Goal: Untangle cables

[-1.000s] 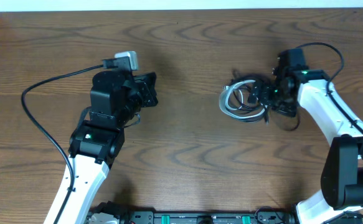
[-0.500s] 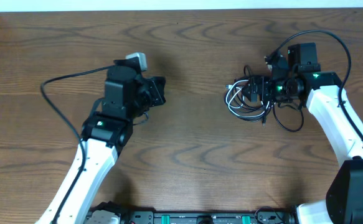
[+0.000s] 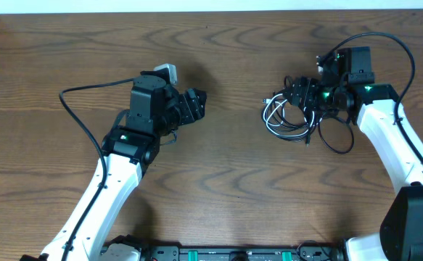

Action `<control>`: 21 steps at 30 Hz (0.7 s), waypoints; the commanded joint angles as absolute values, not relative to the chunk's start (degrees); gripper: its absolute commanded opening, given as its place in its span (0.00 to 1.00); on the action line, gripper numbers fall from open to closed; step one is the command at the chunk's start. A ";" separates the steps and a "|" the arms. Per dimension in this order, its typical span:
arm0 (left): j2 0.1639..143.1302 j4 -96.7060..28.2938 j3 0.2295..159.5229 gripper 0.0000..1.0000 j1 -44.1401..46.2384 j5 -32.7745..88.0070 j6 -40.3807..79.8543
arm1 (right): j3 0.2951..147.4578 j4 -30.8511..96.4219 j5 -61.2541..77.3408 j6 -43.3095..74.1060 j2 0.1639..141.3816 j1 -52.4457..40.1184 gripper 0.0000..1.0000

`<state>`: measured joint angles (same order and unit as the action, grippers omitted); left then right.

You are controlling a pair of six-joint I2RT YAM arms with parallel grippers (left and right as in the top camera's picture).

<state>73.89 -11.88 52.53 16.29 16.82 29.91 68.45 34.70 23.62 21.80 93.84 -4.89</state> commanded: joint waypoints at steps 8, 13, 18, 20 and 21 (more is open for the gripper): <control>74.11 -14.44 53.95 0.96 16.38 17.50 29.26 | 68.25 36.21 29.08 24.18 93.86 -7.27 0.88; 74.11 -14.52 53.95 0.96 16.36 17.50 29.23 | 68.25 36.23 29.10 24.18 93.86 -8.64 0.89; 74.11 -14.55 53.95 0.96 16.36 17.50 29.26 | 68.25 36.47 29.10 24.18 93.86 -9.10 0.88; 74.11 -14.52 53.95 0.96 16.36 17.50 29.23 | 68.25 36.64 29.10 24.18 93.86 -9.10 0.88; 74.11 -14.52 53.95 0.96 16.36 17.50 29.23 | 68.25 36.64 29.08 24.18 93.86 -9.10 0.88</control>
